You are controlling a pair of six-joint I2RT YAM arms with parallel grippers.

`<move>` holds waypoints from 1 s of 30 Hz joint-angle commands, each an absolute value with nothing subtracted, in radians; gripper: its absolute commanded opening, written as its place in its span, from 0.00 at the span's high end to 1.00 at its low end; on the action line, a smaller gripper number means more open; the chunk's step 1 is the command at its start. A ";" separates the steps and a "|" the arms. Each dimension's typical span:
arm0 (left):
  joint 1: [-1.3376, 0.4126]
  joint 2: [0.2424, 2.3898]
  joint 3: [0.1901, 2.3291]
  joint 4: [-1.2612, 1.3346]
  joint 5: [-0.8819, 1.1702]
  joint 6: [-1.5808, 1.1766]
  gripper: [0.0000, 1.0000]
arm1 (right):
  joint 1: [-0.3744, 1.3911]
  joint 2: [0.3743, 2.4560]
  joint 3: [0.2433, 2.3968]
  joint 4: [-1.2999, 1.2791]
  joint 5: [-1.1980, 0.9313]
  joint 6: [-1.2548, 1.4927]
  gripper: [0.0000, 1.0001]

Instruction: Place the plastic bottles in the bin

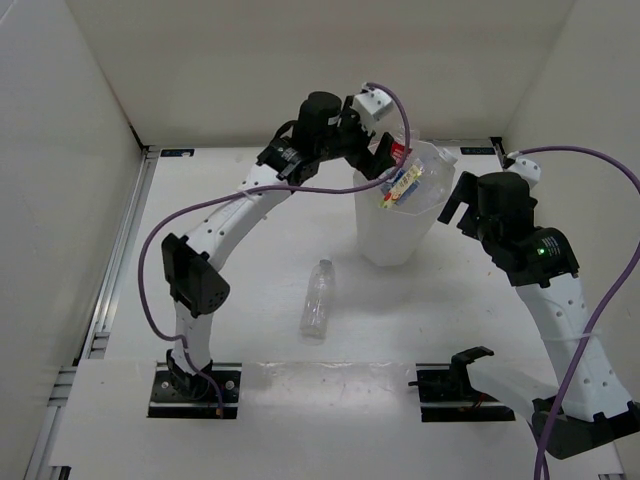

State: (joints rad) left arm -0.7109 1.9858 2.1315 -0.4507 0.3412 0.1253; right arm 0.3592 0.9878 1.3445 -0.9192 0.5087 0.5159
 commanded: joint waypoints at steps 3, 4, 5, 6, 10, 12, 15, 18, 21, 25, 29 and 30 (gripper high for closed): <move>-0.716 1.722 2.156 -0.431 0.186 0.201 0.00 | 0.354 0.974 1.368 -0.913 0.500 0.488 0.01; -0.716 1.683 2.114 -0.431 0.152 0.215 0.00 | 0.354 0.974 1.368 -0.913 0.500 0.488 0.01; -0.716 1.640 2.062 -0.431 0.132 0.215 0.00 | 0.354 0.974 1.368 -0.913 0.491 0.488 0.01; -0.716 1.555 1.939 -0.440 0.105 0.187 0.00 | 0.354 0.974 1.368 -0.913 0.491 0.488 0.01; -0.716 1.382 1.602 -0.566 0.041 0.017 0.00 | 0.354 0.974 1.368 -0.913 0.482 0.488 0.01; -0.716 1.341 1.406 -0.613 0.032 -0.120 0.00 | 0.354 0.974 1.356 -0.913 0.482 0.488 0.01; -0.707 1.336 1.274 -0.614 0.136 -0.272 0.00 | 0.354 0.974 1.347 -0.913 0.472 0.497 0.01; -0.721 1.402 1.287 -0.614 0.169 -0.340 0.00 | 0.354 0.974 1.338 -0.913 0.472 0.497 0.01; -0.730 1.494 1.287 -0.614 0.169 -0.403 0.00 | 0.354 0.974 1.327 -0.934 0.486 0.497 0.01; -0.753 1.571 1.223 -0.614 0.169 -0.448 0.00 | 0.354 0.974 1.318 -0.946 0.521 0.486 0.01; -0.764 1.618 1.198 -0.614 0.157 -0.457 0.00 | 0.354 0.965 1.296 -0.959 0.555 0.486 0.01; -0.764 1.630 1.198 -0.614 0.134 -0.457 0.00 | 0.354 0.965 1.287 -0.959 0.555 0.486 0.01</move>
State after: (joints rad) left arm -0.7567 1.6230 1.2060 -0.6243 0.1490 -0.4202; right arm 0.3592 0.9813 1.3041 -0.9474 0.5125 0.4999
